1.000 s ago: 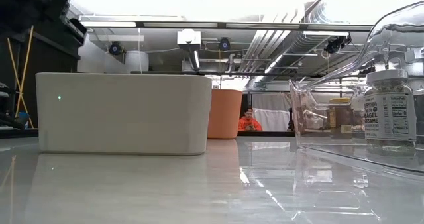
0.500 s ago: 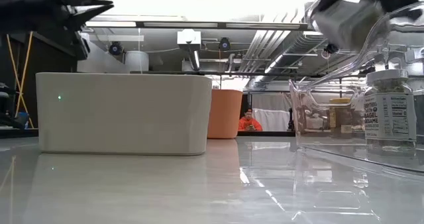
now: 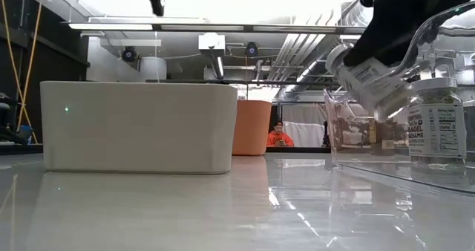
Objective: Sort spices by type
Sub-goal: Put the white seasoning bottle into the transparent bin
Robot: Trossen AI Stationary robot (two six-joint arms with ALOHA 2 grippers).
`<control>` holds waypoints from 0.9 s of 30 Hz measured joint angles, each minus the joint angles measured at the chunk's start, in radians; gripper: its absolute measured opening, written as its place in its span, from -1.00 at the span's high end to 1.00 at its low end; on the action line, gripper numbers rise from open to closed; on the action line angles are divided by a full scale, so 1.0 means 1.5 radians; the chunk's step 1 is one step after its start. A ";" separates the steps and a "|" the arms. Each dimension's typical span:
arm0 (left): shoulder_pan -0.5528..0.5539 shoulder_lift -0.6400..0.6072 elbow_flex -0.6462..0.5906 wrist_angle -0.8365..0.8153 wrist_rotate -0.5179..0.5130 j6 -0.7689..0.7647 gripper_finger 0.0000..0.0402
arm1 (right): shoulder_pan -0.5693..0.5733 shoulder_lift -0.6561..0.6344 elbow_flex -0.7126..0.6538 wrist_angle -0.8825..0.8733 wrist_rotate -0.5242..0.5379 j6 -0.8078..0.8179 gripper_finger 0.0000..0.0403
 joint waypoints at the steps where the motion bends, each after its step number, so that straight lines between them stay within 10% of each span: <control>1: 0.002 0.009 0.011 -0.002 0.001 0.011 0.99 | 0.000 0.000 -0.003 0.000 0.002 -0.013 0.01; 8: 0.017 0.066 0.106 -0.019 0.041 0.014 0.99 | 0.000 0.000 -0.031 0.040 0.044 -0.016 0.01; 15: 0.016 0.244 0.295 -0.264 0.104 0.149 0.98 | 0.001 0.000 -0.031 0.076 0.087 -0.049 0.01; 27: 0.017 0.529 0.386 -0.075 0.129 0.212 1.00 | 0.011 0.000 -0.031 0.074 0.077 -0.090 0.01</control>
